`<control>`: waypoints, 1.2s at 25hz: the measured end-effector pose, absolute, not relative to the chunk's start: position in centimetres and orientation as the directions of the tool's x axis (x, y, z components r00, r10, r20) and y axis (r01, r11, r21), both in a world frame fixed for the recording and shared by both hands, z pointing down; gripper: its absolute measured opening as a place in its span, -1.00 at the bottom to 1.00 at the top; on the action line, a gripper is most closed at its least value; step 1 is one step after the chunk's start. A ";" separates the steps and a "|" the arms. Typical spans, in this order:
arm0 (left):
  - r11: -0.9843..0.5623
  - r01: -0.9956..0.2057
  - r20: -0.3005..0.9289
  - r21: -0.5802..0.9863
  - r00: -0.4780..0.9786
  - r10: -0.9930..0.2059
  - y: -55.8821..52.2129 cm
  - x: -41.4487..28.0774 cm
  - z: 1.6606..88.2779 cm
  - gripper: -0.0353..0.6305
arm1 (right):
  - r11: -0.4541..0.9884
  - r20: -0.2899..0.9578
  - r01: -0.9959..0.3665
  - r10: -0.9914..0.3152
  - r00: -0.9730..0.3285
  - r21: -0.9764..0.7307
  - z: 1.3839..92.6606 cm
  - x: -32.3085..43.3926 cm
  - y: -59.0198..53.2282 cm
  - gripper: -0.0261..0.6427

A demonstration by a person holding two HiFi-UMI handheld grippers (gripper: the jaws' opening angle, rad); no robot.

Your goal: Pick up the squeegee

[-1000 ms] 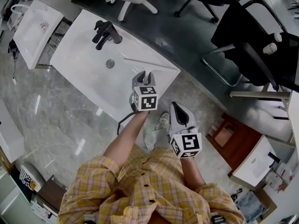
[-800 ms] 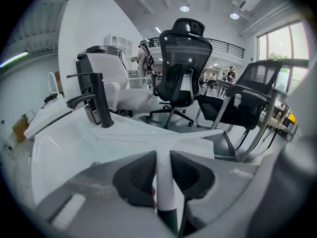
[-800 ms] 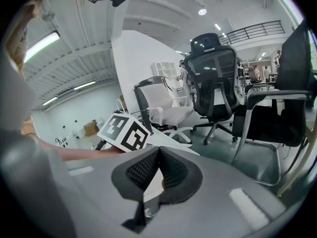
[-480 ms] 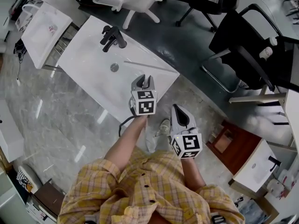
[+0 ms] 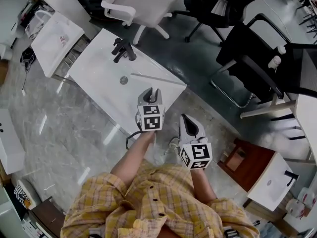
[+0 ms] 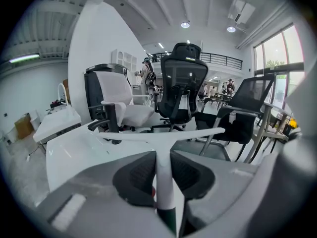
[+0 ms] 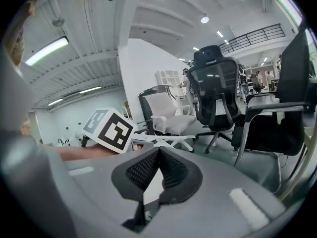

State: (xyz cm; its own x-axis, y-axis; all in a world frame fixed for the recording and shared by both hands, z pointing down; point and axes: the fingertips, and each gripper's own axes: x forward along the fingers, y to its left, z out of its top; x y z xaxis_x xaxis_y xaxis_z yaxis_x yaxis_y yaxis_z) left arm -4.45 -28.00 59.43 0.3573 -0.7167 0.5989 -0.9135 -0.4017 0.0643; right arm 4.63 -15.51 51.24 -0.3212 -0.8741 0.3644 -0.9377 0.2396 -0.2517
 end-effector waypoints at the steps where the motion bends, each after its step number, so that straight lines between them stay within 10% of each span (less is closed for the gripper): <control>1: -0.402 -0.913 0.593 0.063 0.358 -0.721 -27.8 -4.5 59.0 -0.65 | 0.244 0.363 -0.938 -0.874 -0.323 -0.247 51.0 4.7 -15.3 -0.93; 30: -0.394 -0.915 0.394 0.083 0.393 -0.831 -19.8 -3.8 47.8 -0.65 | 0.297 0.240 -0.931 -0.907 -0.345 -0.213 44.4 7.8 -12.4 -0.93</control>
State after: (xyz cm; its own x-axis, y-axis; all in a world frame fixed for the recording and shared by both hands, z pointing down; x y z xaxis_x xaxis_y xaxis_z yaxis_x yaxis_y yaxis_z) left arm -3.79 -19.79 47.78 0.3932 -0.8309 0.3937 -0.9154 -0.3940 0.0826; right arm 7.81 -12.43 44.36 -0.3447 -0.9074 0.2405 -0.9307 0.2971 -0.2133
